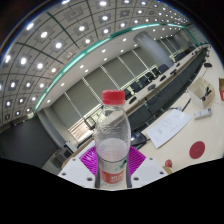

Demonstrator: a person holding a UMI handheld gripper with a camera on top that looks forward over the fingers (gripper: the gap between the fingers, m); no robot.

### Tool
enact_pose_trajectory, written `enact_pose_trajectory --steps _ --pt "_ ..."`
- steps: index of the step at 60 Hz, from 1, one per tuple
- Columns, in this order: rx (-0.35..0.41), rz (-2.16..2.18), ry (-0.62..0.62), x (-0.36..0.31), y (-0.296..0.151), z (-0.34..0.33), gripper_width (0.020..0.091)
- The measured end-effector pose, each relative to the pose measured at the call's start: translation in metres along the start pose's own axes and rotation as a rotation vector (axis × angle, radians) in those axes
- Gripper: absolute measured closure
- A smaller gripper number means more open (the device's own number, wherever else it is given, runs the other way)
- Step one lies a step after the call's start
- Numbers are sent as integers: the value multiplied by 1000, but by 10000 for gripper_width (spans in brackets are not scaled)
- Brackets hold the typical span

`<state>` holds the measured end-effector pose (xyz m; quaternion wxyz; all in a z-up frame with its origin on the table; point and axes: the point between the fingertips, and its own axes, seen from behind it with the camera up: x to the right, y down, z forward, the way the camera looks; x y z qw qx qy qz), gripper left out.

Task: Pour water

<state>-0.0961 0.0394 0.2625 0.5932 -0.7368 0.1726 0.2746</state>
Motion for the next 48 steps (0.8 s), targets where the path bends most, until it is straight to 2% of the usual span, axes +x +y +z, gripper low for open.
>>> enact_pose_trajectory --steps 10,17,26,36,45,48 --pt "81 -370 97 43 -67 -14 752" --pt "76 -561 177 104 -89 -15 753" --pt "-13 -646 239 201 -74 -1 752" --pt "-113 -632 241 275 -39 10 753" --pt "-174 -587 199 304 -10 9 748" --pt "-156 -594 183 301 -11 9 749"
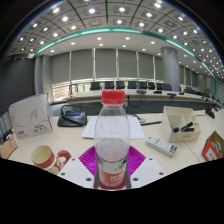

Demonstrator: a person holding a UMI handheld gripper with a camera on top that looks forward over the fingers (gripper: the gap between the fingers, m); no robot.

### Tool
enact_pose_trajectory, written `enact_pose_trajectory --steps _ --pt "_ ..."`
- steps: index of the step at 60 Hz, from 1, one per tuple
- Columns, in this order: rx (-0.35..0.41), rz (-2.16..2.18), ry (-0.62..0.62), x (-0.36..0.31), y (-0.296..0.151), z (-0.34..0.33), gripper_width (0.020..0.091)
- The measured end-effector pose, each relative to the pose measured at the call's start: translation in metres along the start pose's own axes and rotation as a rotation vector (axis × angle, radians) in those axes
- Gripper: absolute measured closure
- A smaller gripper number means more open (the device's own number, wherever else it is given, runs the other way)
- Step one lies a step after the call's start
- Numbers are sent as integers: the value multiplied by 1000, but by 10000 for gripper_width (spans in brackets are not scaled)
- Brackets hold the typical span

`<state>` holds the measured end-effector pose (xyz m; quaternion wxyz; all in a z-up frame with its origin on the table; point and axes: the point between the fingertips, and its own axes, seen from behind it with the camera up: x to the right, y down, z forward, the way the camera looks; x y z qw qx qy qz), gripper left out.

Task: Pour water

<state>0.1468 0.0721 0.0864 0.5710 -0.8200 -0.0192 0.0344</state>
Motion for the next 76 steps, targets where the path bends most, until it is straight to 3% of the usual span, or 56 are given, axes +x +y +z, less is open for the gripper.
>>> enact_pose_trajectory --steps 6,13,15,17,20,24,34,51,63,76 --pt "18 2 1 1 1 -3 689" --pt "-8 -18 16 2 6 -3 528" --pt "-26 -26 8 1 7 -8 410" --pt "-36 -28 8 0 7 -10 238" --pt "-52 -24 12 0 7 -16 273" --pt "-73 -10 33 2 4 -27 240" --pt "-127 -5 84 -7 -14 -89 246" --pt "-253 -49 139 -70 -16 -269 243" --pt "-260 -105 138 -102 -6 -361 245" --pt "-238 -117 150 -108 -8 -396 245"
